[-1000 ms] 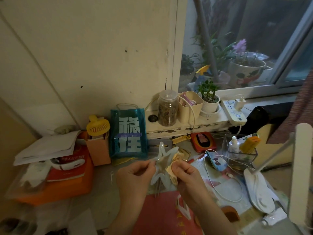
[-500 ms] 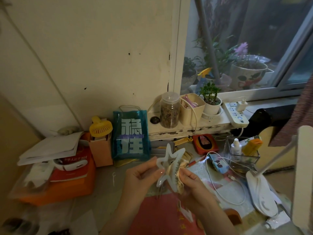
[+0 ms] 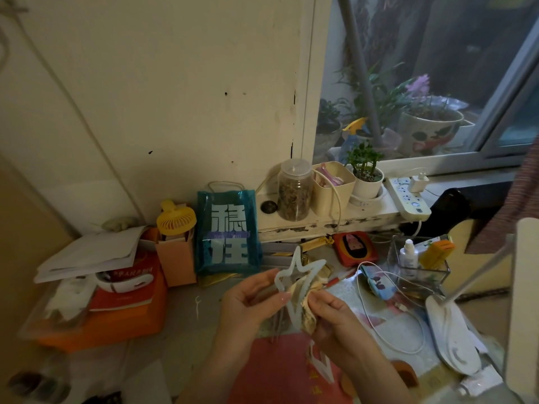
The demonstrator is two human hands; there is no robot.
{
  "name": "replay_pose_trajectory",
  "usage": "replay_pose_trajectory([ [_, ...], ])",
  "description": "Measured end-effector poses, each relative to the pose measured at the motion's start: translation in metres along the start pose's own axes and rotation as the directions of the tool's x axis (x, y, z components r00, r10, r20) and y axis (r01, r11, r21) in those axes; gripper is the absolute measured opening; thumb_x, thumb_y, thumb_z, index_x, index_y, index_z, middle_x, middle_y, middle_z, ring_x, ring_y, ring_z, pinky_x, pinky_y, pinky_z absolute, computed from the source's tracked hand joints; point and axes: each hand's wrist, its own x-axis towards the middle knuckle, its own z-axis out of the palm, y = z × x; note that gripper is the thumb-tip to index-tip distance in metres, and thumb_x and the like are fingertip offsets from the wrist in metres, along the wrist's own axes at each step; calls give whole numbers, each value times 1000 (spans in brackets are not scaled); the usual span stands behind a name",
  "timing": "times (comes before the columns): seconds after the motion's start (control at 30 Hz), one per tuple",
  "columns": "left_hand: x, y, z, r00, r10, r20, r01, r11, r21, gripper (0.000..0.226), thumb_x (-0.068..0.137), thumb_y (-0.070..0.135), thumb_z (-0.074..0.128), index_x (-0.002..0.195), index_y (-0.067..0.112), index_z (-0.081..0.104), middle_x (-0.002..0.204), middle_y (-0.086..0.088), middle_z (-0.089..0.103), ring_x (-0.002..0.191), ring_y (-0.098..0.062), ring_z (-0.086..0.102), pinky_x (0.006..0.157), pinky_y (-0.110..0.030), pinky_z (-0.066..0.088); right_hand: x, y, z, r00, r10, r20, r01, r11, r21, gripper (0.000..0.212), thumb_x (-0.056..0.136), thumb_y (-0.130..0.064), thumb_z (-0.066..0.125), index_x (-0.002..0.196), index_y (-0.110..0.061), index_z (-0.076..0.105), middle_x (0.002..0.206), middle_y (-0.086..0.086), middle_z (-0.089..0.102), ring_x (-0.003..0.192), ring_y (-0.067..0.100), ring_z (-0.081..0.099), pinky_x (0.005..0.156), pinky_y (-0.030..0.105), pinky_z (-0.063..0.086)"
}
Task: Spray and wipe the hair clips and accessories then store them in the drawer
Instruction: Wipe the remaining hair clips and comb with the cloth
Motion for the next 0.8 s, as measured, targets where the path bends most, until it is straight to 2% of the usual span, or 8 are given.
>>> replay_pose_trajectory([
  [0.07, 2, 0, -4, 1000, -24, -11, 24, 1000, 3, 38, 65, 0, 76, 99, 16, 72, 96, 5, 75, 88, -8, 70, 64, -18, 55, -3, -3, 1, 1000, -7, -19, 6, 999, -36, 57, 52, -22, 89, 97, 6, 70, 109, 28, 65, 96, 36, 65, 78, 40, 57],
  [0.17, 6, 0, -10, 999, -25, -39, 26, 999, 19, 37, 66, 0, 77, 99, 15, 73, 96, 3, 75, 89, -7, 70, 65, -16, 55, -10, -11, -3, 992, -57, -111, 47, 995, -92, 18, 68, -7, 67, 82, 3, 73, 90, 23, 70, 72, 26, 70, 59, 30, 57],
  [0.3, 10, 2, -19, 997, -5, -71, 9, 998, 61, 41, 58, 14, 78, 98, 13, 74, 96, 0, 75, 92, -13, 70, 77, -28, 57, -16, -28, -8, 944, -263, -199, 213, 947, -242, 21, 68, -10, 62, 85, -2, 71, 83, 14, 73, 71, 21, 69, 63, 29, 54],
  [0.37, 11, 3, -22, 998, 4, -61, 2, 996, 92, 44, 57, 17, 78, 100, 13, 74, 97, 0, 75, 94, -16, 70, 84, -35, 55, -18, -39, -6, 902, -392, -182, 318, 887, -335, 14, 73, -7, 63, 84, -6, 72, 80, 10, 73, 71, 17, 68, 62, 22, 54],
  [0.43, 11, 1, -21, 998, 13, -53, -7, 994, 114, 43, 57, 16, 79, 99, 12, 74, 98, 0, 74, 93, -13, 70, 84, -33, 56, -20, -45, -1, 869, -480, -124, 380, 806, -454, 13, 79, -1, 62, 81, -8, 72, 71, 3, 71, 65, 11, 64, 59, 17, 51],
  [0.5, 11, -2, -17, 999, 7, -33, -4, 993, 117, 38, 62, 8, 79, 100, 9, 74, 101, 1, 74, 92, -9, 69, 78, -23, 57, -19, -47, 7, 871, -487, -67, 379, 753, -538, 14, 81, -1, 63, 82, -11, 72, 70, 1, 71, 66, 10, 64, 60, 17, 50],
  [0.6, 10, -3, -11, 1000, 8, -6, -7, 991, 134, 30, 69, -2, 75, 98, 5, 74, 103, 2, 73, 91, -4, 68, 71, -15, 55, -19, -41, 16, 908, -418, -35, 332, 766, -551, 17, 81, 0, 63, 88, -13, 72, 74, -1, 74, 69, 8, 68, 58, 15, 50],
  [0.8, 10, -2, -13, 999, 34, 7, -35, 994, 105, 29, 68, 0, 75, 97, 6, 74, 102, -3, 73, 92, -11, 69, 74, -21, 57, -21, -42, 19, 922, -384, -54, 312, 816, -487, 19, 77, 6, 65, 75, -12, 73, 65, 2, 72, 56, 5, 66, 48, 12, 46],
])
